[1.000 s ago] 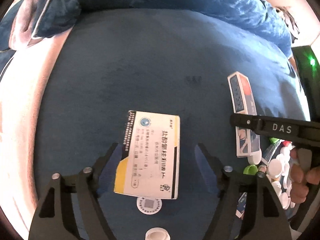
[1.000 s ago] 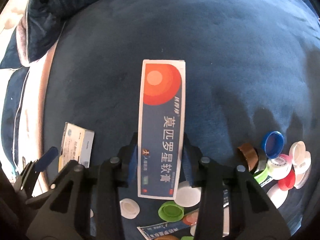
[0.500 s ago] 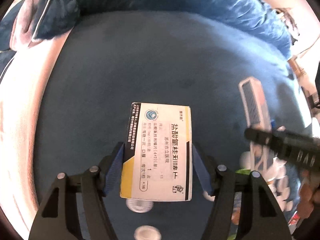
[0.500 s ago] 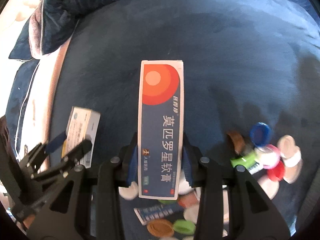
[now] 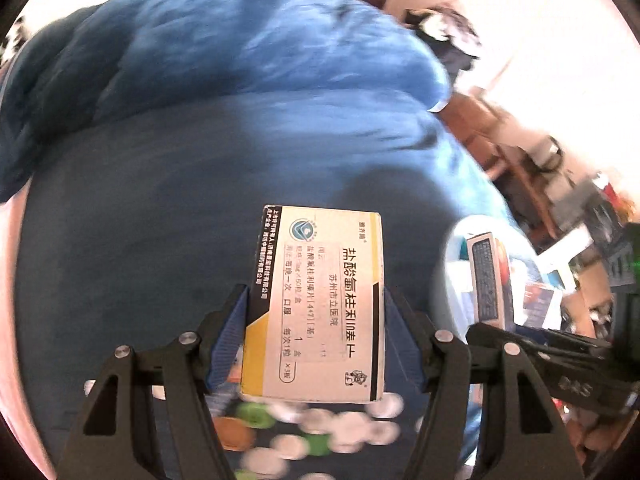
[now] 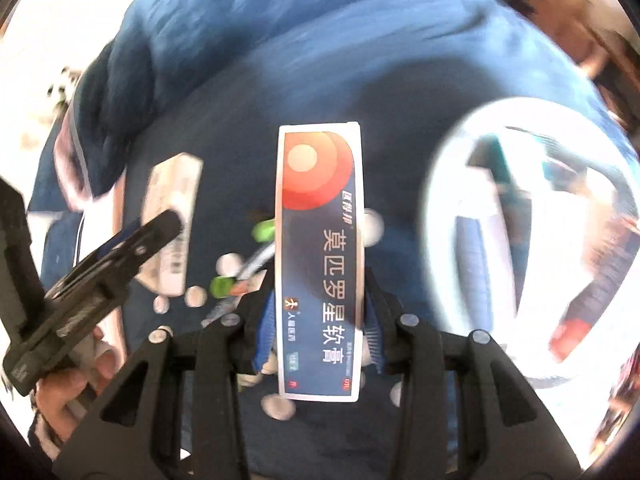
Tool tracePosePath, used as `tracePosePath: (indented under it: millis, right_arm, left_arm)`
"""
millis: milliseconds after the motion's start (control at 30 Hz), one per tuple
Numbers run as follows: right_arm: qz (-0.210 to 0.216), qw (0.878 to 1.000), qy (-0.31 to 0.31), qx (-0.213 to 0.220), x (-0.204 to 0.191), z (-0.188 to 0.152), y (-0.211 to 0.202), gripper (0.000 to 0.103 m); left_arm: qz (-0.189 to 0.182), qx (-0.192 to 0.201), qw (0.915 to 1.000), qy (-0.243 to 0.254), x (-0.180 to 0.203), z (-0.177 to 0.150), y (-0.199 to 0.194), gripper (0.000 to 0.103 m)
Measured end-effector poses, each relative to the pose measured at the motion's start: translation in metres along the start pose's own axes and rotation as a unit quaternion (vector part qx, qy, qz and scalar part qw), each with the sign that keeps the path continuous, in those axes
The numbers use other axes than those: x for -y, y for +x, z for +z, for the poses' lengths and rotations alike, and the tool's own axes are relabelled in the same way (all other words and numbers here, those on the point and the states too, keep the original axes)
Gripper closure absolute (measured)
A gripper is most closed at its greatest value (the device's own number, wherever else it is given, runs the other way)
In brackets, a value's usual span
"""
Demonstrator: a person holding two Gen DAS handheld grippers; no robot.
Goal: Organize objects
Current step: 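Carry both held boxes over the basket, then open both tools to release the boxes into the basket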
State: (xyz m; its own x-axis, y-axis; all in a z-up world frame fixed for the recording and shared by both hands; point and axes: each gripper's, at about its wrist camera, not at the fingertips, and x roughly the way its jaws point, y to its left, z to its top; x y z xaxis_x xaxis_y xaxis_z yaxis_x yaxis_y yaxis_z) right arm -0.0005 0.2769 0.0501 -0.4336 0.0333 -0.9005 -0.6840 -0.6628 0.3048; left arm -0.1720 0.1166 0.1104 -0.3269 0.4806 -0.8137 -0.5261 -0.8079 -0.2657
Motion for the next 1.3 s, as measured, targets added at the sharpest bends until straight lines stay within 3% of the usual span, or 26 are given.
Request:
tracePosePath:
  millis: [100, 167, 433, 667, 833, 867, 933, 967, 1067, 1300]
  right_arm:
    - [-0.024, 0.999, 0.026, 0.018, 0.026, -0.002, -0.009, 0.065]
    - [-0.013, 0.995, 0.091, 0.04, 0.07, 0.001, -0.026, 0.065]
    - [-0.084, 0.982, 0.155, 0.07, 0.145, 0.006, -0.043, 0.065]
    - [-0.105, 0.983, 0.126, 0.08, 0.146, 0.017, -0.04, 0.065]
    - [-0.04, 0.983, 0.139, 0.111, 0.155, 0.023, -0.042, 0.062]
    - [-0.035, 0.982, 0.145, 0.113, 0.157, 0.025, -0.043, 0.059]
    - [-0.035, 0.981, 0.15, 0.119, 0.158, 0.024, -0.045, 0.036]
    - [-0.039, 0.98, 0.151, 0.125, 0.159, 0.023, -0.048, 0.035]
    - [-0.059, 0.975, 0.155, 0.146, 0.162, 0.022, -0.059, 0.035]
    - [-0.056, 0.974, 0.172, 0.139, 0.168, 0.024, -0.058, 0.035]
  left_arm:
    - [-0.018, -0.003, 0.9994, 0.03, 0.05, 0.001, 0.0, 0.035]
    - [-0.033, -0.006, 0.9987, 0.037, 0.078, 0.001, 0.004, 0.035]
    - [-0.101, -0.022, 0.9946, -0.009, 0.145, -0.013, 0.044, 0.035]
    - [-0.106, -0.034, 0.9935, -0.024, 0.156, -0.016, 0.079, 0.035]
    - [-0.11, -0.017, 0.993, -0.038, 0.152, -0.014, 0.08, 0.035]
    - [-0.111, -0.019, 0.9927, -0.042, 0.151, -0.014, 0.082, 0.035]
    - [-0.111, -0.025, 0.9924, -0.047, 0.148, -0.013, 0.086, 0.035]
    - [-0.112, -0.026, 0.9922, -0.048, 0.148, -0.014, 0.088, 0.035]
    - [-0.108, -0.031, 0.9925, -0.048, 0.149, -0.016, 0.094, 0.035]
    - [-0.062, -0.042, 0.9971, -0.013, 0.164, -0.021, 0.11, 0.035]
